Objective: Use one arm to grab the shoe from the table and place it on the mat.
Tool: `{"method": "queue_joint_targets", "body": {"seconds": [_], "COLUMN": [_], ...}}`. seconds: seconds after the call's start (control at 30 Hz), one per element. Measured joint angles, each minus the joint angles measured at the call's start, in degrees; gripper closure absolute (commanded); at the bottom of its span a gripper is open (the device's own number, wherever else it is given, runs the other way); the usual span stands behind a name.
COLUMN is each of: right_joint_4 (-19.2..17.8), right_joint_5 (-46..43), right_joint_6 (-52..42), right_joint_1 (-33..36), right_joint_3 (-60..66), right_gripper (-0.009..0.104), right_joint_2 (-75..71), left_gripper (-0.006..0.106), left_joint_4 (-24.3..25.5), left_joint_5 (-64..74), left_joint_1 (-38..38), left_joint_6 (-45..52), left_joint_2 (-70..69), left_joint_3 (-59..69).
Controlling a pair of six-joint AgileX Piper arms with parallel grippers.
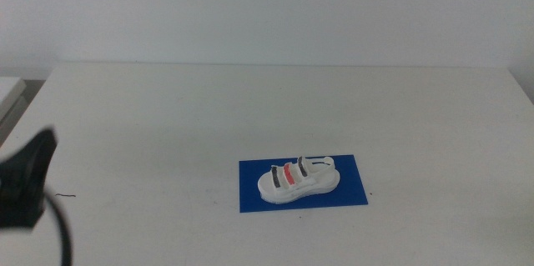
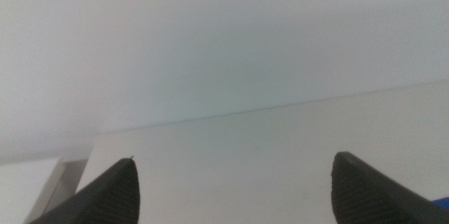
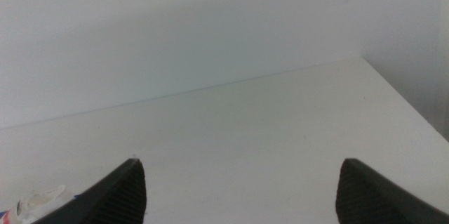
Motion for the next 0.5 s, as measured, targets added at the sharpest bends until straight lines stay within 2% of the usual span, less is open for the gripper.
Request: {"method": "queue_joint_targets", "body": {"seconds": [0.13, 0.3, 0.5], "right_joint_4": [0.00, 0.00, 0.00], "right_joint_5": [0.00, 0.00, 0.00], "right_joint_6": [0.00, 0.00, 0.00], "right_joint_1": [0.00, 0.00, 0.00], "right_joint_3": [0.00, 0.00, 0.00], "right_gripper": [0.016, 0.016, 0.016], "right_joint_2": [0.00, 0.00, 0.00], "left_gripper": [0.007, 0.007, 0.007], "left_joint_4": [3.51, 4.81, 5.20], "left_joint_5": [-0.42, 2.47, 4.21], "left_joint_1": [3.75, 7.21, 7.67], "left_joint_6": [-7.34, -9.29, -9.84], "left_joint_2": [-12.42, -24.60, -27.82], "left_joint_3": [9.24, 16.41, 17.34]}}
